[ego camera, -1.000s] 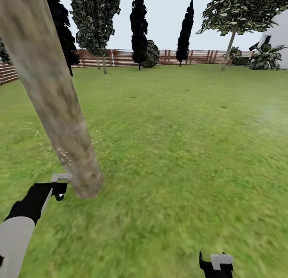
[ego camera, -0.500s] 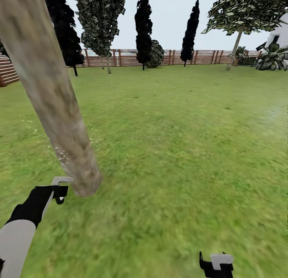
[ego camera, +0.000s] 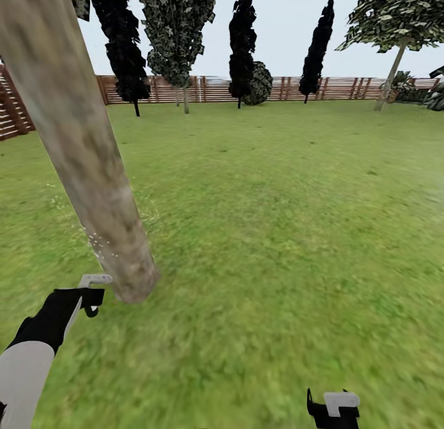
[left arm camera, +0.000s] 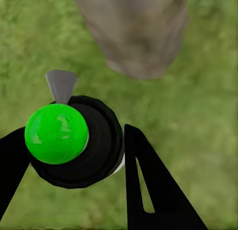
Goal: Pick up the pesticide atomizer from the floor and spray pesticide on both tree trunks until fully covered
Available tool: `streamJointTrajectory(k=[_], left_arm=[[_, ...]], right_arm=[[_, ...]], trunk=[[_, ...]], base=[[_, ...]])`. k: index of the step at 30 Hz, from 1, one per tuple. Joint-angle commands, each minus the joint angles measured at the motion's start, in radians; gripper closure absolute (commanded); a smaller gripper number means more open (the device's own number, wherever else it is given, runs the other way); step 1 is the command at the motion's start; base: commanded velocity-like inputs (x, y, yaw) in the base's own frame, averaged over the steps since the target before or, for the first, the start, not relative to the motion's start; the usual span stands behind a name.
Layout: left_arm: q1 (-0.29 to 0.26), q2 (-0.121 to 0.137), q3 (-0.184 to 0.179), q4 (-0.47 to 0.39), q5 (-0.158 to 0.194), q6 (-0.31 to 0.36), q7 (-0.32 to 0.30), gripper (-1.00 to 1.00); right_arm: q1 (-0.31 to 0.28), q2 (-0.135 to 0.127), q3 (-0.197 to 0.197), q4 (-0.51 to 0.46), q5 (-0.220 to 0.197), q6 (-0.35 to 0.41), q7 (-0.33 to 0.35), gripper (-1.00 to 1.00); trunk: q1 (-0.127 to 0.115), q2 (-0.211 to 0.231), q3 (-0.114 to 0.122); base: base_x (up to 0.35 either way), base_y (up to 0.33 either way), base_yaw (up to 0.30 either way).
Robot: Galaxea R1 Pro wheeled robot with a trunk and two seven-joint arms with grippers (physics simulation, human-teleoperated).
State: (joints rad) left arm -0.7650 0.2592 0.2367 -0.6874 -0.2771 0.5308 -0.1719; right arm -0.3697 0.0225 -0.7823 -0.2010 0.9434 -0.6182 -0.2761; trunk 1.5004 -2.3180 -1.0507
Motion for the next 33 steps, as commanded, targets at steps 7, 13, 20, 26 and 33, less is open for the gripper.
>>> streamJointTrajectory(k=[7,13,20,26,33], left_arm=[[-0.011,-0.012,-0.004,-0.209,0.012,0.017,-0.012,1.0],[-0.023,-0.015,-0.009,-0.339,0.01,0.108,-0.17,1.0],[-0.028,0.022,-0.011,-0.46,0.007,0.207,-0.264,1.0],[-0.096,0.023,-0.011,-0.477,0.006,0.312,-0.293,1.0],[-0.161,0.055,-0.014,-0.476,0.006,0.344,-0.352,1.0]], right_arm=[[0.0,-0.001,-0.002,-0.001,0.0,0.0,0.0,-1.0],[0.0,-0.012,-0.002,-0.002,0.0,0.0,0.0,-1.0],[0.0,-0.012,-0.001,-0.001,0.0,0.0,0.0,-1.0],[0.0,-0.012,0.0,0.0,0.0,0.0,0.0,-1.0],[0.0,-0.01,0.0,0.0,0.0,0.0,0.0,-1.0]], trunk=[[0.0,0.0,0.0],[0.0,0.0,0.0],[0.0,0.0,0.0],[0.0,0.0,0.0],[0.0,0.0,0.0]], base=[[-0.038,-0.055,0.124],[0.0,0.0,0.001],[-0.108,0.0,0.0],[-0.065,0.0,0.0],[0.0,0.0,0.189]])
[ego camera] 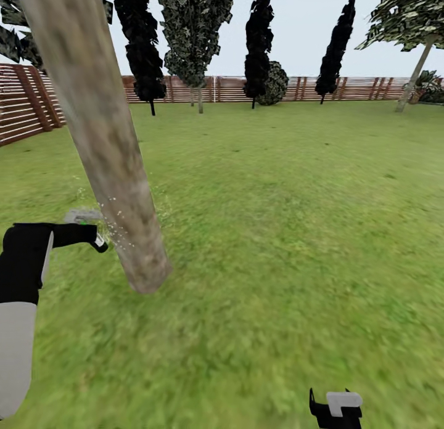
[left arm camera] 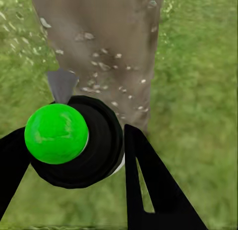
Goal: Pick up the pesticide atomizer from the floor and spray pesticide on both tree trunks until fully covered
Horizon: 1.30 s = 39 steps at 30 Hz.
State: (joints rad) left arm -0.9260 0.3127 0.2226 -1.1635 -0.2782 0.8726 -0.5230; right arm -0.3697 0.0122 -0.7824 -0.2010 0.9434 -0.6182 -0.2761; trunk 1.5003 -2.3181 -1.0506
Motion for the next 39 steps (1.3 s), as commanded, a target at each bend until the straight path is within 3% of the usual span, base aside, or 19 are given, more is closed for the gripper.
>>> streamJointTrajectory(k=[1,2,4,14,17,22,25,27,28,30,31,34,36,39], left_arm=[[0.002,0.027,0.0,0.0,0.008,0.002,-0.026,1.0],[0.005,0.053,-0.001,0.001,0.005,0.001,-0.067,1.0],[0.01,0.066,-0.002,0.001,0.003,-0.002,-0.089,1.0],[0.027,0.064,-0.005,0.014,-0.023,-0.011,-0.095,1.0],[0.11,0.065,-0.009,0.02,-0.026,-0.023,-0.097,1.0],[0.144,0.075,0.002,0.026,-0.067,-0.03,-0.097,1.0],[0.208,0.067,0.003,0.038,-0.08,-0.101,-0.08,1.0],[0.233,0.043,0.004,0.102,-0.077,-0.119,-0.043,1.0],[0.241,0.025,0.005,0.136,-0.077,-0.159,-0.01,1.0],[0.248,-0.026,0.009,0.258,-0.07,-0.335,0.122,1.0],[0.249,-0.065,0.01,0.291,-0.058,-0.388,0.199,1.0],[0.25,-0.09,0.012,0.292,-0.042,-0.411,0.253,1.0],[0.281,-0.094,0.04,0.289,-0.002,-0.417,0.293,1.0],[0.292,-0.124,0.044,0.292,0.008,-0.42,0.328,1.0]], right_arm=[[0.0,0.0,0.0,0.0,0.0,0.0,0.0,-1.0],[0.0,0.0,0.0,0.0,0.0,0.0,0.0,-1.0],[0.0,0.0,0.0,0.0,0.0,0.0,0.0,-1.0],[0.0,-0.001,-0.001,0.0,0.0,0.0,0.0,-1.0],[0.0,0.0,0.0,0.0,0.0,0.0,0.001,-1.0],[0.0,0.0,0.0,0.0,0.0,0.0,0.001,-1.0],[0.0,0.0,0.0,0.0,0.0,0.0,0.002,-1.0],[0.0,0.0,0.0,0.0,0.0,0.0,0.001,-1.0],[0.0,0.0,0.0,0.0,0.0,0.0,0.001,-1.0],[0.0,0.0,0.0,0.0,0.0,0.0,0.002,-1.0],[0.0,0.0,0.0,0.0,0.0,0.0,0.002,-1.0],[0.0,0.0,0.0,0.0,0.0,0.0,0.002,-1.0],[0.0,0.0,-0.001,0.0,0.0,0.0,0.0,-1.0],[0.0,-0.001,-0.001,0.0,0.0,0.0,0.0,-1.0]], trunk=[[0.0,0.0,0.0],[0.0,0.0,0.0],[0.0,0.0,0.0],[0.0,0.0,0.0],[0.0,0.0,0.0],[0.0,0.0,0.0],[0.0,0.0,0.0],[0.0,0.0,0.0],[0.0,0.0,0.0],[0.0,0.0,0.0],[0.0,0.0,0.0],[0.0,0.0,0.0],[0.0,0.0,0.0],[0.0,0.0,0.0]], base=[[0.0,0.0,0.276],[0.0,0.0,0.258],[0.0,0.0,0.108],[0.253,0.0,0.004],[0.025,0.0,0.0],[0.001,0.0,0.0],[0.0,0.0,0.0],[0.0,0.0,0.0],[0.0,0.0,0.0],[0.0,-0.003,0.0],[0.0,-0.165,0.0],[0.0,-0.241,0.0],[0.0,-0.272,0.0],[0.0,-0.275,0.0]])
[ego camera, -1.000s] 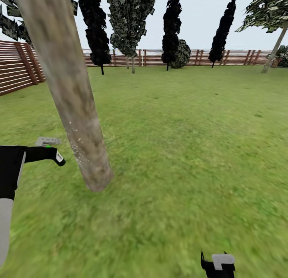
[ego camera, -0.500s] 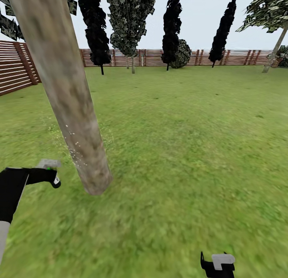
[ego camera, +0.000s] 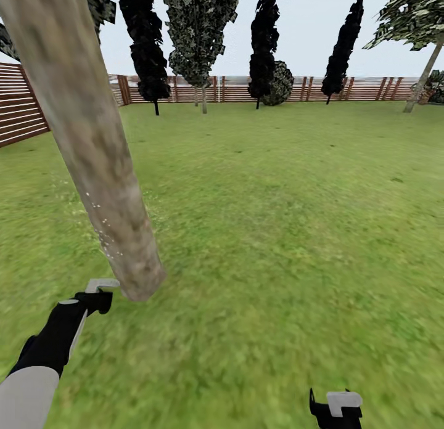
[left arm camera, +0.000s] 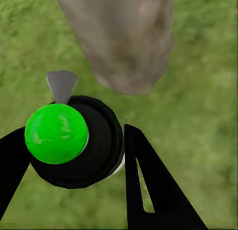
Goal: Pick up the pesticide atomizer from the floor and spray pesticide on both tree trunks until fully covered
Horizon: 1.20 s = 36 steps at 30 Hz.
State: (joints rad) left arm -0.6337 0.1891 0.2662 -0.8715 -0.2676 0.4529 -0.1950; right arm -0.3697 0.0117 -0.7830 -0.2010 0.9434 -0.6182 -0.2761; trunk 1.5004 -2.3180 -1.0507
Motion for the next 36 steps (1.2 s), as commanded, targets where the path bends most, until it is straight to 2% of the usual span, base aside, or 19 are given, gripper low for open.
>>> streamJointTrajectory(k=[1,3,5,9,11,12,22,26,30,36], left_arm=[[0.001,-0.017,-0.002,-0.002,-0.001,-0.001,0.004,1.0],[0.002,-0.048,-0.006,-0.001,-0.006,-0.013,0.004,1.0],[0.012,-0.061,-0.005,0.003,-0.012,-0.096,0.004,1.0],[0.017,-0.057,-0.001,0.0,-0.013,-0.105,0.011,1.0],[0.017,-0.06,-0.003,-0.001,-0.012,-0.107,0.07,1.0],[0.017,-0.061,-0.004,-0.001,-0.012,-0.106,0.076,1.0],[0.022,-0.052,0.001,0.004,-0.013,-0.099,0.086,1.0],[0.022,-0.052,-0.002,0.009,-0.013,-0.099,0.159,1.0],[0.022,-0.054,-0.003,0.009,-0.013,-0.099,0.163,1.0],[0.022,-0.057,-0.005,0.009,-0.013,-0.099,0.163,1.0]], right_arm=[[0.0,0.0,0.0,0.0,0.0,0.0,0.0,-1.0],[0.0,0.001,0.0,-0.001,-0.001,0.0,0.0,-1.0],[0.0,0.001,0.0,-0.001,0.0,0.0,0.0,-1.0],[0.0,0.001,0.001,0.0,0.0,0.0,0.0,-1.0],[0.0,0.001,0.001,0.0,0.0,0.0,0.0,-1.0],[0.0,0.001,0.001,0.0,0.0,0.0,0.0,-1.0],[0.0,0.001,0.001,0.0,0.0,0.0,0.0,-1.0],[0.0,0.001,0.001,0.0,0.0,0.0,0.0,-1.0],[0.0,0.001,0.001,0.0,0.0,0.0,0.0,-1.0],[0.0,0.001,0.001,0.0,0.0,0.0,0.0,-1.0]], trunk=[[0.0,0.0,0.0],[0.0,0.0,0.0],[0.0,0.0,0.0],[0.0,0.0,0.0],[0.0,0.0,0.0],[0.0,0.0,0.0],[0.0,0.0,0.0],[0.0,0.0,0.0],[0.0,0.0,0.0],[0.0,0.0,0.0]], base=[[0.079,-0.275,0.0],[0.141,-0.257,0.0],[0.214,-0.206,0.101],[0.238,-0.184,0.266],[0.218,-0.197,0.278],[0.186,-0.219,0.278],[0.029,-0.265,0.076],[0.028,-0.272,0.268],[0.166,-0.239,0.271],[0.224,-0.195,0.021]])
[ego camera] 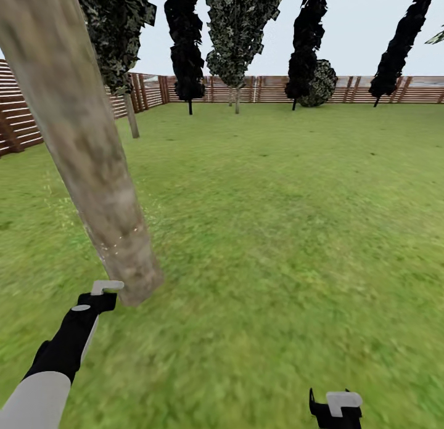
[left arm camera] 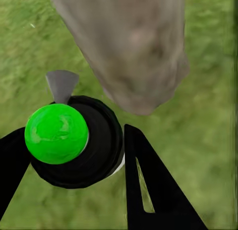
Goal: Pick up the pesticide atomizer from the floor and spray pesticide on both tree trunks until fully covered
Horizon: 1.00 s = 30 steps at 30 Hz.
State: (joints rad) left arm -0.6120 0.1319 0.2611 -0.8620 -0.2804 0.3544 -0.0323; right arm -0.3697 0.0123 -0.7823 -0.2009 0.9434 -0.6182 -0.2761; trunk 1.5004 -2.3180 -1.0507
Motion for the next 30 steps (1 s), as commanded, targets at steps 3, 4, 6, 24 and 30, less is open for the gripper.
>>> streamJointTrajectory(k=[3,4,6,24,30], left_arm=[[0.0,0.0,0.001,0.0,0.0,0.0,0.0,1.0],[0.0,0.0,0.001,0.0,0.0,0.0,0.0,1.0],[0.0,0.0,0.001,0.0,0.0,0.0,0.0,1.0],[0.01,0.006,0.004,-0.009,0.0,0.005,-0.003,1.0],[-0.131,0.063,-0.004,0.017,0.005,0.114,-0.038,1.0]], right_arm=[[0.0,0.0,0.0,0.0,0.0,0.0,0.0,-1.0],[0.0,0.0,0.0,0.0,0.0,0.0,0.0,-1.0],[0.0,0.0,0.0,0.0,0.0,0.0,0.0,-1.0],[0.0,-0.001,-0.001,-0.001,0.0,0.0,0.0,-1.0],[0.0,-0.002,-0.002,-0.002,0.0,0.0,0.0,-1.0]], trunk=[[0.0,0.0,0.0],[0.0,0.0,0.0],[0.0,0.0,0.0],[0.0,0.0,0.0],[0.0,0.0,0.0]], base=[[0.162,-0.229,0.009],[0.125,-0.248,0.077],[0.104,-0.258,0.2],[0.12,-0.17,0.211],[0.0,0.0,0.0]])
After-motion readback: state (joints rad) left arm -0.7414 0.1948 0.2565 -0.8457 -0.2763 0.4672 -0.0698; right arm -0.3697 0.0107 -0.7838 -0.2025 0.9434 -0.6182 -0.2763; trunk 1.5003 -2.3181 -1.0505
